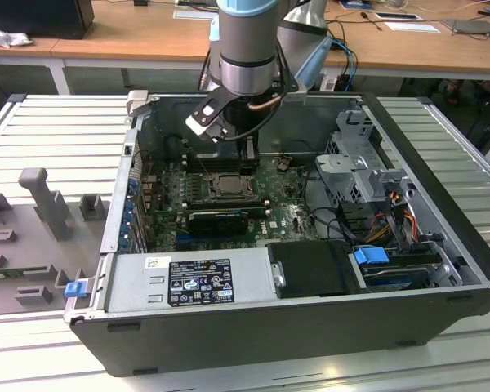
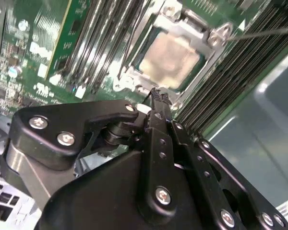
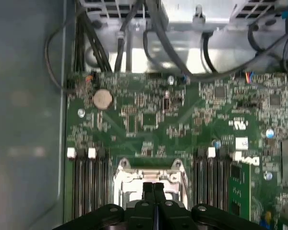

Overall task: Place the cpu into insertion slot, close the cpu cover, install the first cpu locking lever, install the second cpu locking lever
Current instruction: 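Close the cpu cover, then install the first cpu locking lever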

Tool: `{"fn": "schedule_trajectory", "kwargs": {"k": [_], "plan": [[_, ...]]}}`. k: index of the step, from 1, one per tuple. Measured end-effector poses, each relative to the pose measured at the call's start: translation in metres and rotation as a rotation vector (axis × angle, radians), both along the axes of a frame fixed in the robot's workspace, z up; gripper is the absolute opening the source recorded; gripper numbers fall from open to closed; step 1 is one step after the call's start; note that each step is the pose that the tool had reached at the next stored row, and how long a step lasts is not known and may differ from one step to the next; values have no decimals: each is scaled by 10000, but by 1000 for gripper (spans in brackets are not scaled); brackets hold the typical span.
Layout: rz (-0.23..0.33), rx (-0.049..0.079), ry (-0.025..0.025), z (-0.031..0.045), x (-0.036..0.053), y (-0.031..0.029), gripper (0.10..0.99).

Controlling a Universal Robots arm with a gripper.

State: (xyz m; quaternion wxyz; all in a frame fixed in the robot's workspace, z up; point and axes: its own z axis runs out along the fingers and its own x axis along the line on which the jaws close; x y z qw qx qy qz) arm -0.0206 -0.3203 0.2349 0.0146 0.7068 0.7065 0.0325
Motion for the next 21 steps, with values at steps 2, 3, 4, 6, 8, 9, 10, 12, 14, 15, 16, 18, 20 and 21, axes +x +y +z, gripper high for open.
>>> {"fn": "schedule_trajectory", "kwargs": {"k": [2, 3, 4, 6, 8, 9, 10, 12, 14, 15, 16, 18, 20, 21], "plan": [[5, 2, 4, -7, -70, 2, 106], [8, 4, 3, -9, -91, 3, 106], [6, 3, 4, -9, -113, 4, 106], [7, 2, 5, -10, -139, 5, 106], [8, 2, 5, -10, -164, 6, 106], [8, 2, 5, -10, -172, 6, 106], [8, 2, 5, -10, -180, 6, 106], [7, 2, 5, -10, -194, 6, 106], [7, 2, 5, -10, -206, 6, 106], [8, 2, 5, -10, -217, 6, 106], [7, 3, 5, -11, -229, 6, 106], [8, 3, 5, -9, -234, 6, 106], [7, 2, 5, 14, -234, 6, 106], [7, 2, 5, 26, -234, 6, 106]]}}
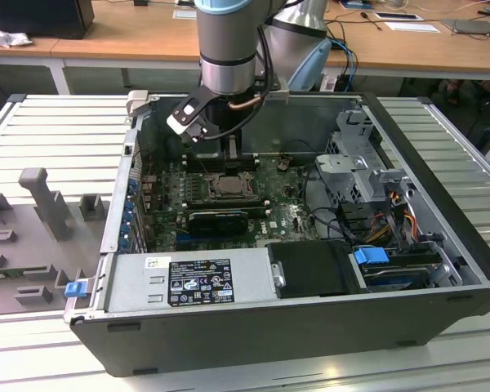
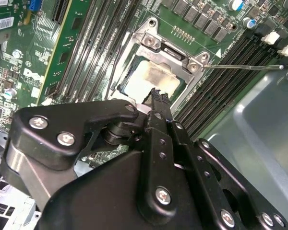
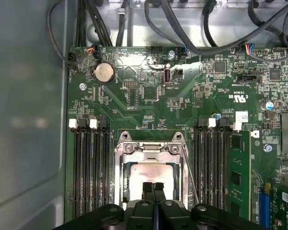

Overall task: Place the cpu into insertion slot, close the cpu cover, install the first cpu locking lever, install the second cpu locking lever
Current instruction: 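Install the first cpu locking lever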

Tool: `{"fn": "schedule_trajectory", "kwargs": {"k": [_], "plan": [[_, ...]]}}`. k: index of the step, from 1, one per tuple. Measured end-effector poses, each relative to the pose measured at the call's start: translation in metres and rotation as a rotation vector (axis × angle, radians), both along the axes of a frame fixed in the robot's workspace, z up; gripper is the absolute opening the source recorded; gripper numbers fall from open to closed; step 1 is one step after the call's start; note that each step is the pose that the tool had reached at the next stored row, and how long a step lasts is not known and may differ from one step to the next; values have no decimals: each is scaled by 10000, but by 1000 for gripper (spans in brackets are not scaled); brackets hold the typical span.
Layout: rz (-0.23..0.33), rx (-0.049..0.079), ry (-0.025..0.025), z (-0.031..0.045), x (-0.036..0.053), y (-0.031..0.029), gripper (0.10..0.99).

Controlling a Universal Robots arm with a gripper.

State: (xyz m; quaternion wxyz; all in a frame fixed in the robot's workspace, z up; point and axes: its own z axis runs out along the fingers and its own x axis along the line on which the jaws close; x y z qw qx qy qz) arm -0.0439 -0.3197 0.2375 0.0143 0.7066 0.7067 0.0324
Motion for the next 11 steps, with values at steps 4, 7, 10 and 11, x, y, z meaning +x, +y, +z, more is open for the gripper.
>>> {"fn": "schedule_trajectory", "kwargs": {"k": [4, 7, 10, 11], "plan": [[0, 0, 0, 29, 0, 0, 106], [0, 0, -1, 100, 0, 0, 106], [0, 0, 0, 141, 0, 0, 106], [0, 0, 0, 163, 0, 0, 106]]}}
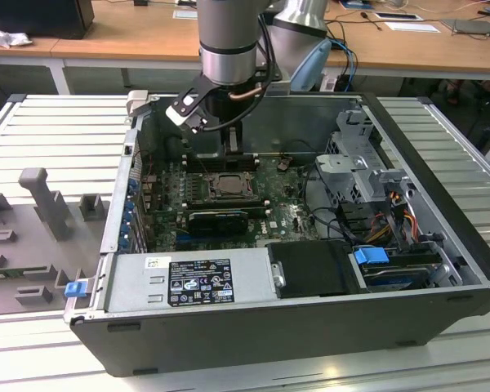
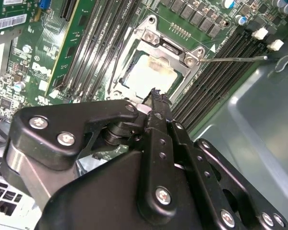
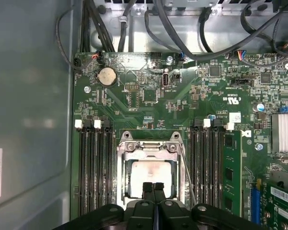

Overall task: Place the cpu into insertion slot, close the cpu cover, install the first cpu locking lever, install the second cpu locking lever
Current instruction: 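Install the first cpu locking lever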

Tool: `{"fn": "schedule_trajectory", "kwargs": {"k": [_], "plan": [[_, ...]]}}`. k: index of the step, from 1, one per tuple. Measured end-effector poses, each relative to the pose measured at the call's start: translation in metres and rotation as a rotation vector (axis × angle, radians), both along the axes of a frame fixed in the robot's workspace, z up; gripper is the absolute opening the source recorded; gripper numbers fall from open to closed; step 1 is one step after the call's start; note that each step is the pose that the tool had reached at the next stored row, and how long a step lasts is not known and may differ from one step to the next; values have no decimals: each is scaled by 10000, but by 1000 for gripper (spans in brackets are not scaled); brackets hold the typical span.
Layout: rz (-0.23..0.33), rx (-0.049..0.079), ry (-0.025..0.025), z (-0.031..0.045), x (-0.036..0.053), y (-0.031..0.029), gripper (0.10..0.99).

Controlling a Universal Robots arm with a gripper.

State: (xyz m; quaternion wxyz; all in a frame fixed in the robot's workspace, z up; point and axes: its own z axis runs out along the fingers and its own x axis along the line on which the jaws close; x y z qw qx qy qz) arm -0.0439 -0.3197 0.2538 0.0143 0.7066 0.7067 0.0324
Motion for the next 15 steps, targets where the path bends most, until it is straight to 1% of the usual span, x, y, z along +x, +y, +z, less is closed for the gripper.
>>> {"fn": "schedule_trajectory", "kwargs": {"k": [3, 5, 9, 11, 12, 13, 15], "plan": [[0, 0, -1, 101, 0, 0, 106], [0, 0, 0, 152, 0, 0, 106], [0, 0, 0, 228, 0, 0, 106], [33, 7, -1, 237, 0, 0, 106], [227, 6, 0, 238, 0, 0, 106], [543, 5, 0, 237, 0, 0, 106], [929, 5, 0, 237, 0, 0, 106]]}}
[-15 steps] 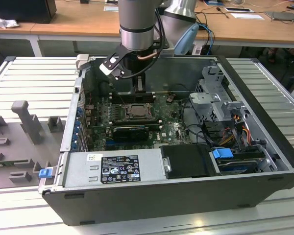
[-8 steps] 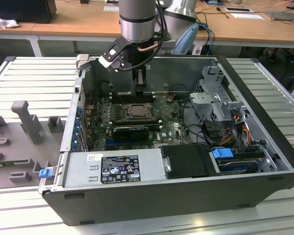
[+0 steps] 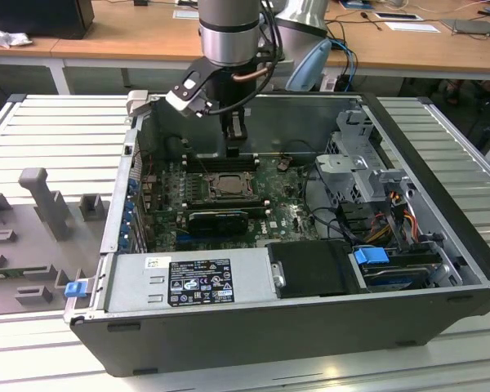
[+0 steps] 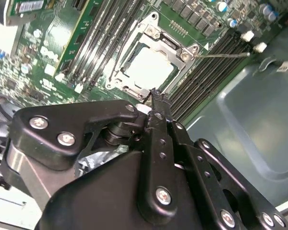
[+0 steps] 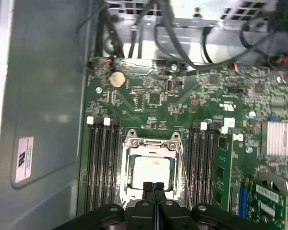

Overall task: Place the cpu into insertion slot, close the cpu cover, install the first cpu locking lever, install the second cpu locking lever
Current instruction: 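Install the first cpu locking lever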

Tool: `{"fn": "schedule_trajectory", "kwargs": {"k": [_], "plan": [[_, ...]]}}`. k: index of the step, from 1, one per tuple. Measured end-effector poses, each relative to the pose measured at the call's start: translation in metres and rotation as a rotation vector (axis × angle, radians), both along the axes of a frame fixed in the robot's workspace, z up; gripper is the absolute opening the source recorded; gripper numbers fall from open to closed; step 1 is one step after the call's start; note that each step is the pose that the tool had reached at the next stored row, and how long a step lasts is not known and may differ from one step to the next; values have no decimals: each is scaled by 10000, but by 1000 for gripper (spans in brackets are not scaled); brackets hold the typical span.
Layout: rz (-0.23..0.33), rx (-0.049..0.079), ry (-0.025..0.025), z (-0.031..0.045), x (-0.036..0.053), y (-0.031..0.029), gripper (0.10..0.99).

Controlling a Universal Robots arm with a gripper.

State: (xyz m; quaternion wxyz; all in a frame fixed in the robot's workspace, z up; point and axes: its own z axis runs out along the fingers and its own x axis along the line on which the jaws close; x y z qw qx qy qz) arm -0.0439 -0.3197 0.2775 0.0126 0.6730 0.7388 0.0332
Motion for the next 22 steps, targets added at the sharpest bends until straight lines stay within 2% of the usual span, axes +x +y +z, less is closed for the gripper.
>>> {"fn": "schedule_trajectory", "kwargs": {"k": [7, 11, 14, 18, 22], "plan": [[1780, 0, 0, -1, 0, 0, 106], [2272, 0, 0, -1, 0, 0, 106], [3385, 0, 0, -2, 0, 0, 106], [3962, 0, 0, -2, 0, 0, 106], [4770, 0, -1, -2, 0, 0, 106]]}}
